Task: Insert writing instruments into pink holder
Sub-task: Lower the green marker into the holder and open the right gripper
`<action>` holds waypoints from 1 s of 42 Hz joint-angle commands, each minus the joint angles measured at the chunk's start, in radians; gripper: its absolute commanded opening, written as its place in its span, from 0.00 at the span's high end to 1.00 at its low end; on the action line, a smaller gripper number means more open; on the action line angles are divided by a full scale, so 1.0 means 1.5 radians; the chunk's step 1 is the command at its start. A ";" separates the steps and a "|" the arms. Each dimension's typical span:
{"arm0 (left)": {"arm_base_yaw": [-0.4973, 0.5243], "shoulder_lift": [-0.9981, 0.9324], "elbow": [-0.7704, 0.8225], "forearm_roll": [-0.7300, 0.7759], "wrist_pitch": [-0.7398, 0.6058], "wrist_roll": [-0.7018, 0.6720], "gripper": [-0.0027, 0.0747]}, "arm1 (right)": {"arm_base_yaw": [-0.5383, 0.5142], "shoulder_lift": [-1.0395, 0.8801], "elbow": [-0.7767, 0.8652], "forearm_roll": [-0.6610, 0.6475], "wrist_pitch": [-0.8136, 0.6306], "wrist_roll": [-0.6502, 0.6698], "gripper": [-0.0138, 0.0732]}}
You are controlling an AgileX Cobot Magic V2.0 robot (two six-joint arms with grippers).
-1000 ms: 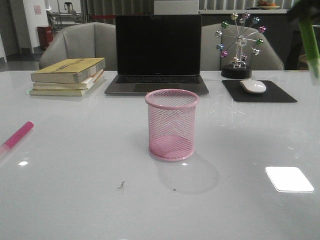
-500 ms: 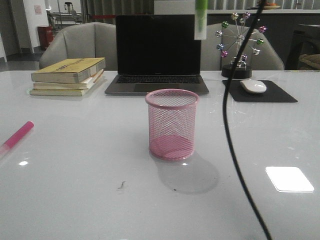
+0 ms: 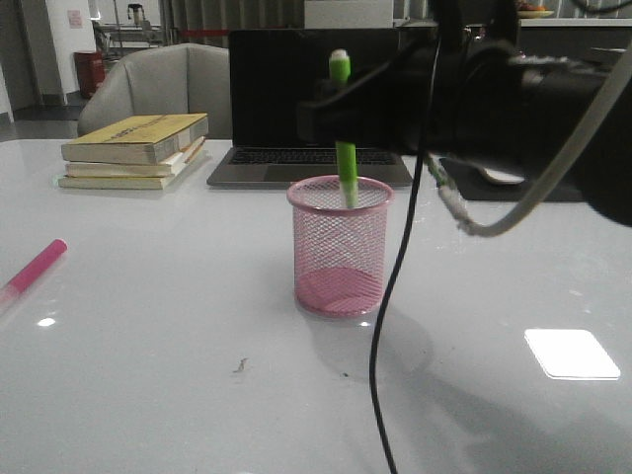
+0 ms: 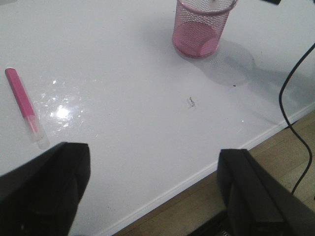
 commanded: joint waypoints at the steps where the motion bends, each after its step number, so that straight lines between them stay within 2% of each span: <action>1: -0.004 0.000 -0.018 -0.007 -0.047 0.000 0.21 | 0.000 -0.005 -0.018 -0.007 -0.072 -0.003 0.66; 3: -0.004 0.000 -0.018 -0.007 -0.047 0.000 0.21 | 0.000 -0.003 -0.018 -0.011 -0.070 -0.003 0.61; 10: -0.004 0.000 -0.018 -0.007 -0.047 0.000 0.21 | 0.000 -0.003 -0.018 -0.022 -0.048 -0.003 0.32; 12: -0.004 0.000 -0.018 -0.007 -0.047 0.000 0.21 | 0.000 -0.003 -0.018 -0.022 -0.040 -0.003 0.28; 23: -0.004 0.000 -0.018 -0.007 -0.047 0.000 0.21 | 0.000 -0.041 -0.018 -0.022 -0.003 -0.003 0.27; 28: -0.004 0.000 -0.018 -0.007 -0.048 0.000 0.21 | 0.000 -0.114 -0.018 -0.022 0.108 -0.003 0.27; 35: -0.004 0.000 -0.018 -0.007 -0.048 0.000 0.21 | -0.002 -0.263 -0.018 -0.022 0.374 -0.003 0.27; 42: -0.004 0.000 -0.018 -0.007 -0.048 0.000 0.21 | -0.003 -0.429 -0.018 -0.023 0.597 -0.003 0.27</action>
